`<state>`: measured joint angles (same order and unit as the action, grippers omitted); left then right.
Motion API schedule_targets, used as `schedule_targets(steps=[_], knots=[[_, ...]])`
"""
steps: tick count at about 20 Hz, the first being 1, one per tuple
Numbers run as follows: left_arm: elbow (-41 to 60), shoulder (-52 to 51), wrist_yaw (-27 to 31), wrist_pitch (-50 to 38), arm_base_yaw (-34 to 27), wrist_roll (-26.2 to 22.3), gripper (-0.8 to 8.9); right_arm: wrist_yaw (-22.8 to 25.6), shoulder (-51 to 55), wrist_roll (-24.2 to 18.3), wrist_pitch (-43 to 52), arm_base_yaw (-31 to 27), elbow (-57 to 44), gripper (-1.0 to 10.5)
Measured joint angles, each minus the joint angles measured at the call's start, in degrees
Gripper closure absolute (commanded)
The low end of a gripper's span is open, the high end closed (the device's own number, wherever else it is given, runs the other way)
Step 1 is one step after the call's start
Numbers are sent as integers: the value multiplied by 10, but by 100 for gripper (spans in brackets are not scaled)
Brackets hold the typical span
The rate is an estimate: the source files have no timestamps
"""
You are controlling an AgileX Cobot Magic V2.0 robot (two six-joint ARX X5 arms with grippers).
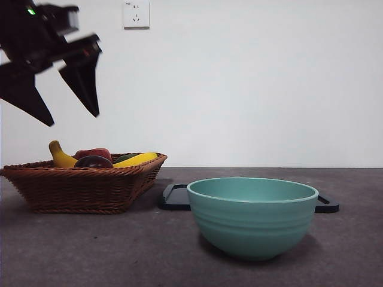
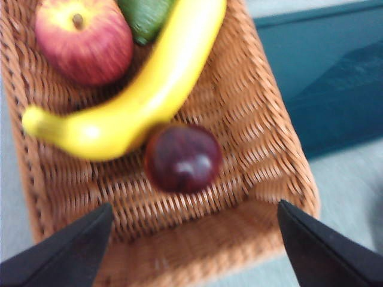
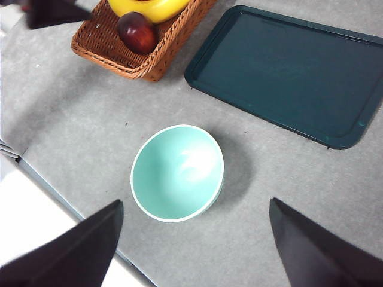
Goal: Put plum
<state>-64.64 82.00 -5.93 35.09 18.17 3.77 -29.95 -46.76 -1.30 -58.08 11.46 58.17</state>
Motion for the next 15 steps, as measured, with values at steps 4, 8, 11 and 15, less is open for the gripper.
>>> schedule_targets(steps=[4,8,11,15], knots=[[-32,75,0,-12,1,-1,378,0,0,0,0,0,0,557],[-32,118,0,-36,1,-5,378,0,0,0,0,0,0,557],[-32,141,0,-43,2,-8,378,0,0,0,0,0,0,557],[-32,167,0,-51,6,-9,383,0,0,0,0,0,0,557]])
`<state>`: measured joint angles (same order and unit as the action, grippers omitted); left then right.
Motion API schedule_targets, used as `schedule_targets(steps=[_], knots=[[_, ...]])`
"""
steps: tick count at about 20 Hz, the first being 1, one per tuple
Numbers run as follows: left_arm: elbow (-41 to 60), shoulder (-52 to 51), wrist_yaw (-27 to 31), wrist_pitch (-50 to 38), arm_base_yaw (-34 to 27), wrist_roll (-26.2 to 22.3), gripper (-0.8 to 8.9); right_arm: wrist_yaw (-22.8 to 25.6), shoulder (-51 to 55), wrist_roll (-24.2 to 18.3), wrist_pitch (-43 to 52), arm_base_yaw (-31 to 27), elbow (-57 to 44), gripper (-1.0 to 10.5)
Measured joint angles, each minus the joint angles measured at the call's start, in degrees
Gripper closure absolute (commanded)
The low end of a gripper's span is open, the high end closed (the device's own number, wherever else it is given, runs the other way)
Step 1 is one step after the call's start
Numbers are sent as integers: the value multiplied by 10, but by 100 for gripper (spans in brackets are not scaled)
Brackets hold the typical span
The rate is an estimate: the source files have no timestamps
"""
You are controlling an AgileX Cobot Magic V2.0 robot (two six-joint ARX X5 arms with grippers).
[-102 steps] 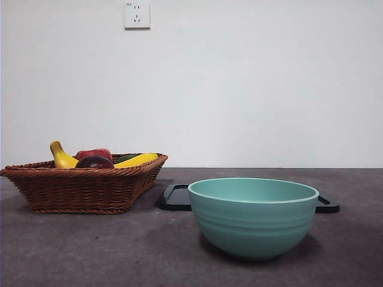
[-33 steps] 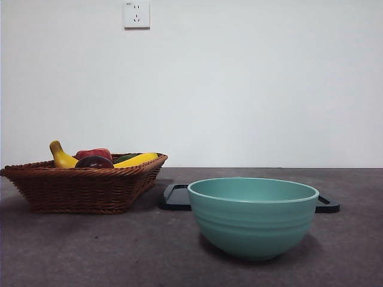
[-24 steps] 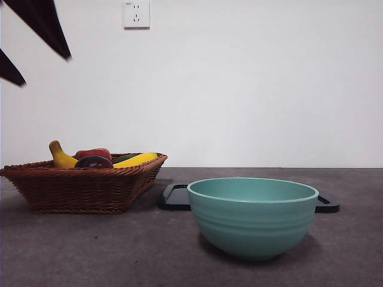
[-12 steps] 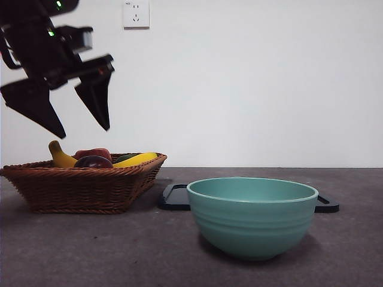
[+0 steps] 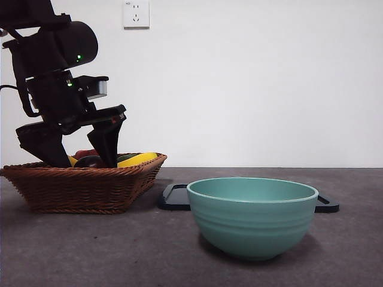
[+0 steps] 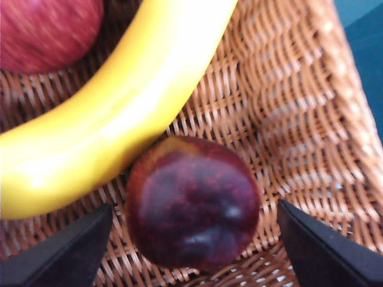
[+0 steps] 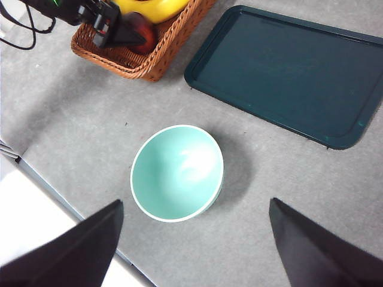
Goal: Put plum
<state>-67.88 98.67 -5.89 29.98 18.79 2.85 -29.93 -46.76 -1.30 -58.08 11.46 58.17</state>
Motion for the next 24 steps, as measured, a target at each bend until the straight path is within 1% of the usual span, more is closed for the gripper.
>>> schedule_targets(steps=[2,5,6,8,10,14,17,19,22,24], knots=[[0,0,0,-14,1,0,432,0,0,0,0,0,0,557],[0,1,0,-10,1,0,460,0,0,0,0,0,0,557],[0,5,0,-10,1,0,500,0,0,0,0,0,0,557],[-3,9,0,-10,2,0,508,0,0,0,0,0,0,557],[-3,10,0,-11,3,0,577,0,0,0,0,0,0,557],[-3,4,0,-5,3,0,581,0,0,0,0,0,0,557],[-14,-50,-5,19,12,0,581,0,0,0,0,0,0,557],[-19,-121,-24,29,31,0,581,0,0,0,0,0,0,557],[-20,-210,-67,77,79,0,581,0,0,0,0,0,0,557],[-20,-232,-79,100,127,0,581,0,0,0,0,0,0,557]])
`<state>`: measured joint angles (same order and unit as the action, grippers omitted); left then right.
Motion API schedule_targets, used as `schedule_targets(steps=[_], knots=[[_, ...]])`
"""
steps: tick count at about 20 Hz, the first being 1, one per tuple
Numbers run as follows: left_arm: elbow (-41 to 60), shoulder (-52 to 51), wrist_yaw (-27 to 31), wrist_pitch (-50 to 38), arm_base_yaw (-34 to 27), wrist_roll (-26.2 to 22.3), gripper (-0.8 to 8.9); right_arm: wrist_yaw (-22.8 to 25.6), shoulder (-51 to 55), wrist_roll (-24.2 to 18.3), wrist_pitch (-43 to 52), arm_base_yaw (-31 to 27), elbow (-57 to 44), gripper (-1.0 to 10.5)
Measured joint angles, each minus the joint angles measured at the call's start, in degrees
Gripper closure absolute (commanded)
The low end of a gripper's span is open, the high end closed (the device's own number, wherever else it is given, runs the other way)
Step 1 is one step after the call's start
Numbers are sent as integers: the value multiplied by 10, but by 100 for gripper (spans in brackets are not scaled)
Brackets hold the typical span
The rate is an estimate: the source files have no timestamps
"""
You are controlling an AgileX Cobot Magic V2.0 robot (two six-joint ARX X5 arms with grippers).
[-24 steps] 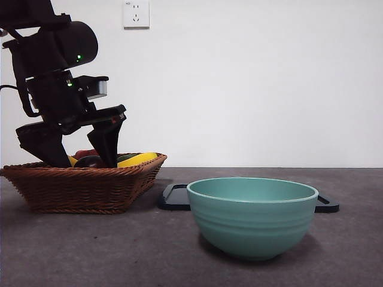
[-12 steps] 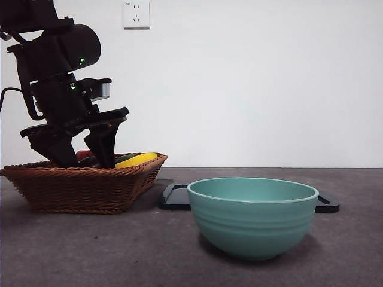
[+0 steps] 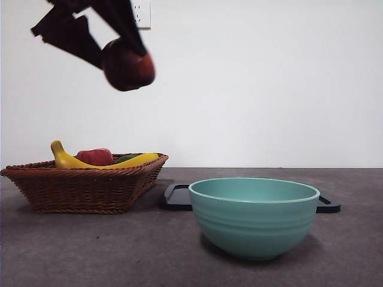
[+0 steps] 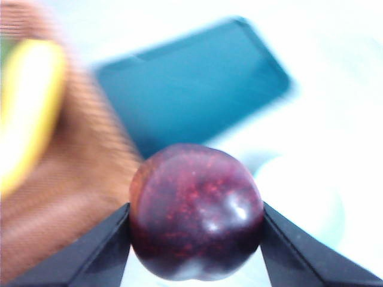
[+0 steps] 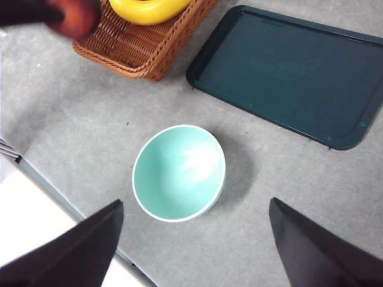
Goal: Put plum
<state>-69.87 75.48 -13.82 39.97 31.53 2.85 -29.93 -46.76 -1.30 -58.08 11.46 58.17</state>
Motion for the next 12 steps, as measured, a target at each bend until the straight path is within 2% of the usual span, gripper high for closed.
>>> schedule_targets(steps=[6,12], knots=[[0,48,0,0,143,-1,581,0,0,0,0,0,0,557],[0,144,19,-43,197,-21,581,0,0,0,0,0,0,557]])
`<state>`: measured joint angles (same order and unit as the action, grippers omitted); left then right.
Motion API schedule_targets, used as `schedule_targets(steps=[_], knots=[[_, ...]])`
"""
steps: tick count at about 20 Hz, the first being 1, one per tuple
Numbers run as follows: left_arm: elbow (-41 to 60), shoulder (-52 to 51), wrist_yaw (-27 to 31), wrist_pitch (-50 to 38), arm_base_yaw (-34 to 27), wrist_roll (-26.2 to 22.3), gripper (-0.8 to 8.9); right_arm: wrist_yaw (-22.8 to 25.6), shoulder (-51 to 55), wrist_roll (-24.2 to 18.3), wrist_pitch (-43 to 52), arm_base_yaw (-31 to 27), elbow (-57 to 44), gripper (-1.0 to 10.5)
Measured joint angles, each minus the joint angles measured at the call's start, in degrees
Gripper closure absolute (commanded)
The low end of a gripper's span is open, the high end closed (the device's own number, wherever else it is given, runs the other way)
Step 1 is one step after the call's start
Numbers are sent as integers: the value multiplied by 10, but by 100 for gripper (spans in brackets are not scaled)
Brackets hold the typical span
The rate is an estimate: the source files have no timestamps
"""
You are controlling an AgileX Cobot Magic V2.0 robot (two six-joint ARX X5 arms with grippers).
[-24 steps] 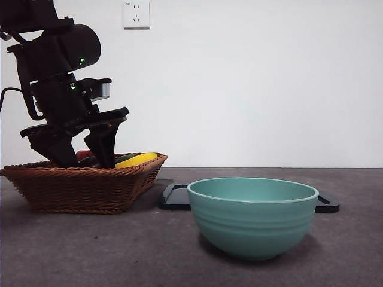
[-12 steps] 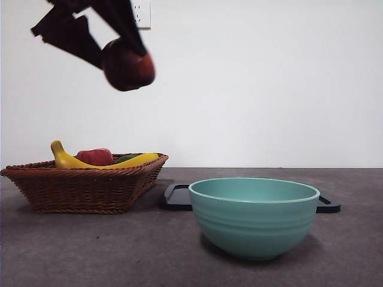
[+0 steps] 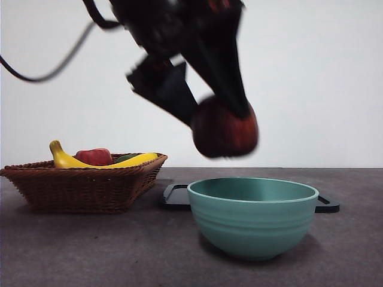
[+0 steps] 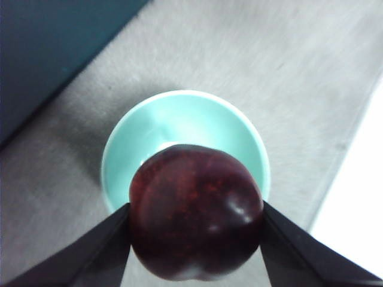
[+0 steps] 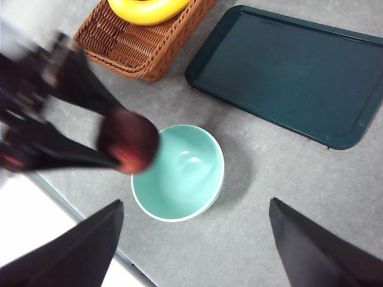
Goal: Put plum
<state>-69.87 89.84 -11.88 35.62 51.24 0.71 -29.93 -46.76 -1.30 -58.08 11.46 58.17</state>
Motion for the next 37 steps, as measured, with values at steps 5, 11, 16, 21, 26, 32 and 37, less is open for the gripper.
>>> schedule_targets(steps=[5,11,16,21,26,32,37], knots=[[0,71,2,-63,9,-11,581,0,0,0,0,0,0,557],[0,117,22,-76,13,-23,573,0,0,0,0,0,0,557],[0,122,26,-76,14,-34,555,0,0,0,0,0,0,557],[0,122,26,-75,14,-39,463,0,0,0,0,0,0,557],[0,122,25,-76,18,-39,461,0,0,0,0,0,0,557],[-3,113,26,-65,19,-39,461,0,0,0,0,0,0,557],[-24,10,26,-65,5,-37,461,0,0,0,0,0,0,557]])
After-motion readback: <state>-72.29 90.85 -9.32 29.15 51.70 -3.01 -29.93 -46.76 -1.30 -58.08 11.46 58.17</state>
